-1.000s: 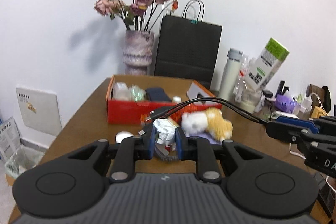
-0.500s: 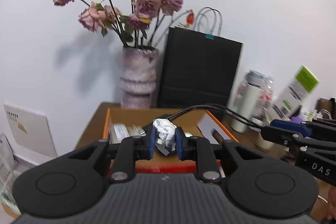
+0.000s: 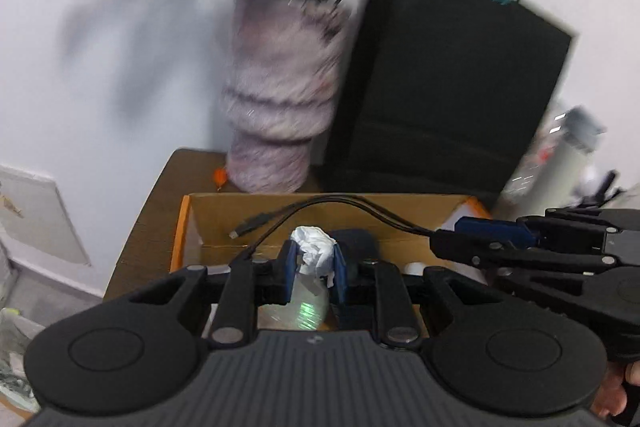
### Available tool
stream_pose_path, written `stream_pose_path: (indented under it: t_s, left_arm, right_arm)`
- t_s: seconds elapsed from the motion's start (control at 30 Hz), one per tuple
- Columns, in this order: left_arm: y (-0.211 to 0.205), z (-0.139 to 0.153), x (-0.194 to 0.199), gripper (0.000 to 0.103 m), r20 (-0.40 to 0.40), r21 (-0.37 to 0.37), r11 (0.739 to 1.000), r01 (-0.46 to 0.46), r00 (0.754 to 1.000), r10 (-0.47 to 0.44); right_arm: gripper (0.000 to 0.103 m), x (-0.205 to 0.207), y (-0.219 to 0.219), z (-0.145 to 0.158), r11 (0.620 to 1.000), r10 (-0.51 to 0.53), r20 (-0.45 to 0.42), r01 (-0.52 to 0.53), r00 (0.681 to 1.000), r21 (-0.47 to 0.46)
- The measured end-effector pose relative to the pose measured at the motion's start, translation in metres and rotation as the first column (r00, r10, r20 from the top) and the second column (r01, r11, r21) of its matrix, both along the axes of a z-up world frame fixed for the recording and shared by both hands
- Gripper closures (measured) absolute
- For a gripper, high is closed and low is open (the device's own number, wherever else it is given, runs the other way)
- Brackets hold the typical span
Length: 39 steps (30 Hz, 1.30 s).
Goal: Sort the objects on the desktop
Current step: 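Lift the white cable and lower it into the box with both tools, then open both tools and withdraw them from the box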
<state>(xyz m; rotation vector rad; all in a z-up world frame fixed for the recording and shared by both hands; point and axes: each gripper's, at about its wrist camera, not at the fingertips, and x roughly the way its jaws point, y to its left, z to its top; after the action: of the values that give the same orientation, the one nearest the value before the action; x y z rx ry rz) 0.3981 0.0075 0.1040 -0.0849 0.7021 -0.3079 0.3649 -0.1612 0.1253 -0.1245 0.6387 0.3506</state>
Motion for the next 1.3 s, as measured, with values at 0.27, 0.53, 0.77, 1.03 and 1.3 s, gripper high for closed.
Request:
stream_pose_path:
  t_s: [0.27,0.53,0.77,1.03,1.3]
  left_arm:
    - [0.000,-0.037,0.066,0.081,-0.134,0.057,0.998,-0.034,0.990,0.041]
    - [0.003,-0.046,0.073,0.043,-0.181,0.056,0.997,-0.049,0.982,0.059]
    - [0.017,-0.008,0.049,0.029,-0.124,0.058,0.995,-0.085,0.988,0.092]
    - [0.023,0.021,0.001,0.006,-0.182,0.101,0.991,-0.089,0.978,0.106]
    - [0.020,0.031,-0.068,0.003,-0.109,0.164,0.977,-0.140,0.981,0.159]
  right_arm:
    - [0.083,0.078,0.017,-0.057,1.000,-0.005,-0.209,0.001,0.978,-0.020]
    - [0.062,0.092,0.010,-0.068,1.000,-0.003,-0.290,0.007,0.957,0.013]
    - [0.044,0.078,-0.018,-0.039,0.992,-0.096,-0.270,0.114,0.958,0.051]
    - [0.024,0.026,-0.046,0.006,0.982,-0.186,-0.204,0.189,0.961,-0.009]
    - [0.020,-0.052,-0.071,0.029,0.970,-0.237,-0.140,0.241,0.961,0.017]
